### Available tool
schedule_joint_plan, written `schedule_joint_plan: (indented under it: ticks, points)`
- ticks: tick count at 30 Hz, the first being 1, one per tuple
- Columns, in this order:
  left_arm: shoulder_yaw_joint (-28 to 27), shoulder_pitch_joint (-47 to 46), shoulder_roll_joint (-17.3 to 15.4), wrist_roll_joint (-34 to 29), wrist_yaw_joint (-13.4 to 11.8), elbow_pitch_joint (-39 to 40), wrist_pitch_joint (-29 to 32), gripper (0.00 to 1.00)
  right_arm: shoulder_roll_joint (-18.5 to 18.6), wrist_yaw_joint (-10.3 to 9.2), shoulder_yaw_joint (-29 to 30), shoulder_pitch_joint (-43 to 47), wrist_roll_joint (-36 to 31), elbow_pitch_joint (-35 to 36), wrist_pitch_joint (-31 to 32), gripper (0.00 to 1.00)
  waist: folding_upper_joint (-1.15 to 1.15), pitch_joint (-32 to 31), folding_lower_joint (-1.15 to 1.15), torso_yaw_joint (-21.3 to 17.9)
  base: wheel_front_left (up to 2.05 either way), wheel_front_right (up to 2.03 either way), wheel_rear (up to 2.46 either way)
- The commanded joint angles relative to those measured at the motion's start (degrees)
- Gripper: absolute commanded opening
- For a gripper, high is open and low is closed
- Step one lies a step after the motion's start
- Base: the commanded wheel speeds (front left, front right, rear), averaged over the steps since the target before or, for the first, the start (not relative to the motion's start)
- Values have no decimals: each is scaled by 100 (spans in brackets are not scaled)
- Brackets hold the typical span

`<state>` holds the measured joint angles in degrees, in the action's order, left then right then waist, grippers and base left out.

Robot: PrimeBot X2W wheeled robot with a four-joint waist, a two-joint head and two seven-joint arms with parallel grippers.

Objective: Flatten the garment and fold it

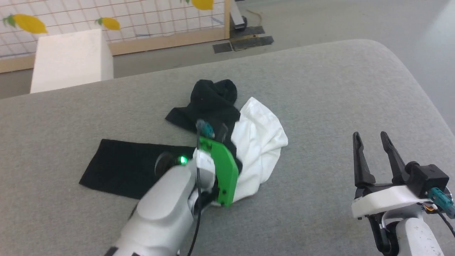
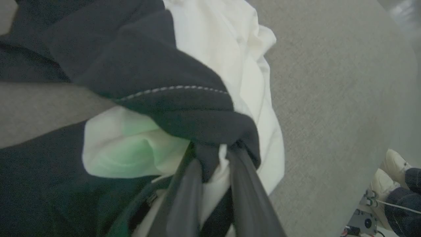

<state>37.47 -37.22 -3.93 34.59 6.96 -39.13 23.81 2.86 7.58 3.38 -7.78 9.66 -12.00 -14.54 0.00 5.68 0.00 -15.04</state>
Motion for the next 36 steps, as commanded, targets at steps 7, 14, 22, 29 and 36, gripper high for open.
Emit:
schedule_joint_plan:
  ticks: [7,14,22,29,36]
  points:
    - [29,339,57,617,40,-57,297,100,1,-9,-20,123,-11,9,53,100,0,-37,0,138,0,0,0]
    - [-498,737,-234,576,-242,760,-1142,100,1,-9,-11,199,-84,167,148,100,0,-210,0,606,0,0,0]
    - [-1257,1431,-941,53,-951,2048,-3167,100,1,-9,41,176,-196,443,267,100,0,-163,0,1186,0,0,0]
    - [-1745,2008,-1071,-377,-1165,2535,-3867,100,1,-9,-129,-171,-327,560,514,100,0,24,0,1613,0,0,0]
    - [-2517,2394,-507,-1148,-1007,3418,-3879,100,1,-9,-503,-1344,-657,59,1972,100,0,533,0,2077,0,0,0]
